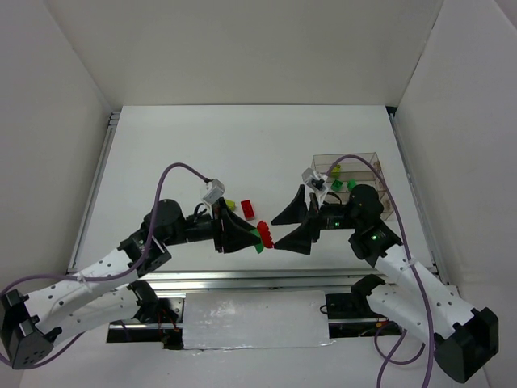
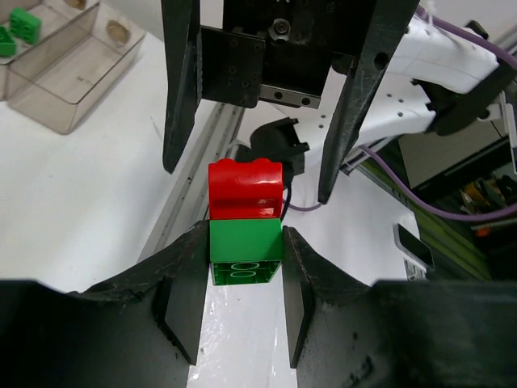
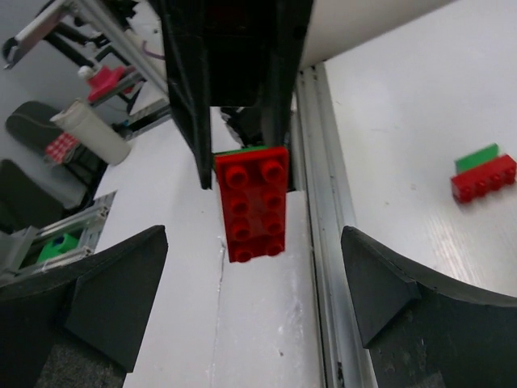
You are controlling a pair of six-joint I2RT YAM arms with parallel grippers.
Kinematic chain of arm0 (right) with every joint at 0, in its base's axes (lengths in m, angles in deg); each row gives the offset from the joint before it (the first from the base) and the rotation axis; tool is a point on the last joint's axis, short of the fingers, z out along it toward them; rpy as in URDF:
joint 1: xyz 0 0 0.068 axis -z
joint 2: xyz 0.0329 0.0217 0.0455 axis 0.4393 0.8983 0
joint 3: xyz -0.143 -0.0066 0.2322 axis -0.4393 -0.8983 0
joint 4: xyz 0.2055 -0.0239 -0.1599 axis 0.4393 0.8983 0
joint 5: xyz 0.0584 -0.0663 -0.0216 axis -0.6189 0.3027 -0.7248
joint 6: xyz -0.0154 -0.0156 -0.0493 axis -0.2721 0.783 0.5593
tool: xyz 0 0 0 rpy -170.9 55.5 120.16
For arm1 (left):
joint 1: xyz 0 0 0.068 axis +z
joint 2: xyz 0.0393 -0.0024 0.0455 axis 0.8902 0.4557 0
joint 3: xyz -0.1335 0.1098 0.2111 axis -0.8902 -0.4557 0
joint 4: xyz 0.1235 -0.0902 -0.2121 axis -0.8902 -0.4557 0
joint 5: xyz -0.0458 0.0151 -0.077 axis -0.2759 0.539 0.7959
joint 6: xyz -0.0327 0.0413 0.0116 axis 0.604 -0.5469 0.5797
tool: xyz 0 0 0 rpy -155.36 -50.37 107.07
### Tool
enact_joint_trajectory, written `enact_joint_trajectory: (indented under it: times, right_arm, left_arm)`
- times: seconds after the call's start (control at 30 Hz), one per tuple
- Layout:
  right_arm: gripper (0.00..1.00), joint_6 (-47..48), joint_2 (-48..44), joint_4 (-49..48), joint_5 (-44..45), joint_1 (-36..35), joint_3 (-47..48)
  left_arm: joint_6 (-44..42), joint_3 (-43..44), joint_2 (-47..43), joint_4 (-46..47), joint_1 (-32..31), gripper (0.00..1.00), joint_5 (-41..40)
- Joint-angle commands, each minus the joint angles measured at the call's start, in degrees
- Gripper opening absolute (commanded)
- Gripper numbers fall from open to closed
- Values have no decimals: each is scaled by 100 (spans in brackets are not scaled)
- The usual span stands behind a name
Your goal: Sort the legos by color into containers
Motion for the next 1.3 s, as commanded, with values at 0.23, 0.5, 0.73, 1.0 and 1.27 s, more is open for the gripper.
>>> enact_joint_trajectory:
  times: [0.23, 0.5, 0.73, 1.0, 1.27]
  right_arm:
    - [70, -167, 512, -893, 68, -768, 335]
    - [0, 263, 92, -613, 709, -795, 204]
    - [0, 194, -261, -550, 702, -216, -121]
    - [0, -24, 46, 1018, 3148, 532, 308]
    - [0, -1352, 1389, 3209, 7089, 1762, 1258]
  left_arm:
    - [46, 0, 208, 1181, 13, 0, 675]
    - [-243, -17, 16, 751, 4, 0, 473]
    - [-552, -219, -713, 293, 22, 0, -160]
    - [-579, 289, -882, -1398, 31, 0, -1669]
    - [98, 1423, -583, -4205, 31, 0, -4298]
